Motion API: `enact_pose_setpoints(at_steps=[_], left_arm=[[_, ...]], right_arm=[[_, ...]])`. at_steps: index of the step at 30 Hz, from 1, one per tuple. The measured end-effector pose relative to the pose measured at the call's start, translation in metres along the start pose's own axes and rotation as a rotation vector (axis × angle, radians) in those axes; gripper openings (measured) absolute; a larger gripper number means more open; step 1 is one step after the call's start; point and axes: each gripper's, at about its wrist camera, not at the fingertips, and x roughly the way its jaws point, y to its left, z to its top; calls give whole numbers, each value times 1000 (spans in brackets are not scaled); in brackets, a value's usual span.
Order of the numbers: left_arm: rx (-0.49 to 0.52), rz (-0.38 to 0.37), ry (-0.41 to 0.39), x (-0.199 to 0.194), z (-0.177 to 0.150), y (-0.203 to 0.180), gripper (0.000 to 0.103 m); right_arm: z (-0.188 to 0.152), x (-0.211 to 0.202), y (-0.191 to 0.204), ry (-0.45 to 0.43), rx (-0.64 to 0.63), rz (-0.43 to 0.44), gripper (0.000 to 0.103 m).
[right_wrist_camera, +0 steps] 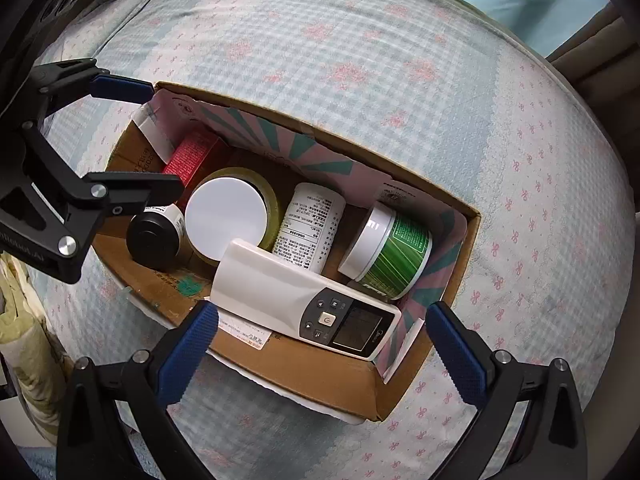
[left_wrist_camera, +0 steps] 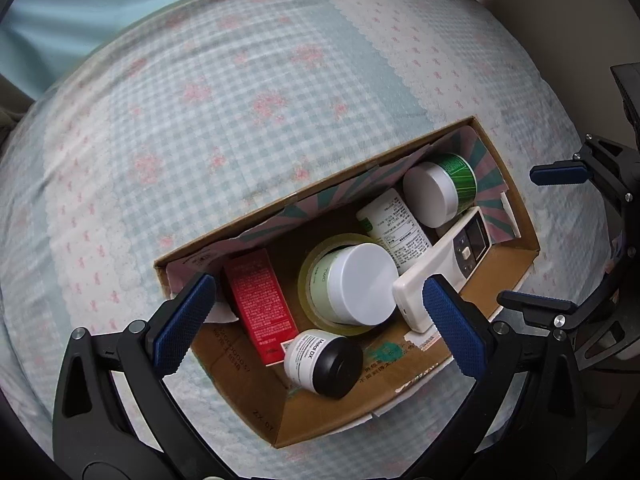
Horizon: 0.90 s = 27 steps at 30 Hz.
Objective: Organize rigid objects
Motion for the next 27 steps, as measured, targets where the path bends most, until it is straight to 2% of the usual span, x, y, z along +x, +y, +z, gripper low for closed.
enact_pose_setpoints(at_steps=[5,9,12,15,18,22,27], left_arm=[[-39,27,-40,-44,-6,-6,103],[-102,52,-110,-100,-15,-17,103],[-143,105,-194,-150,-22,-33,103],[-200,121,-282,-196,-32,-53,103],[-236,140,-365,-238,-40,-77,103],[-274,176,-497,-292,-54,-113,103],[-293,205,-630,-333,-78,-154,103]], right_arm=[[-10,-33,-2,-58,28,-4,103],[-22,-77,-6,-122,64,-5,103],[-34,-123,-15,-203,127,5,103],[-49,-171,-26,-284,209,1,103],[-67,-220,-35,-376,273,-38,103],[-97,-282,-37,-503,299,-111,103],[-142,-332,-41,-623,360,-182,103]])
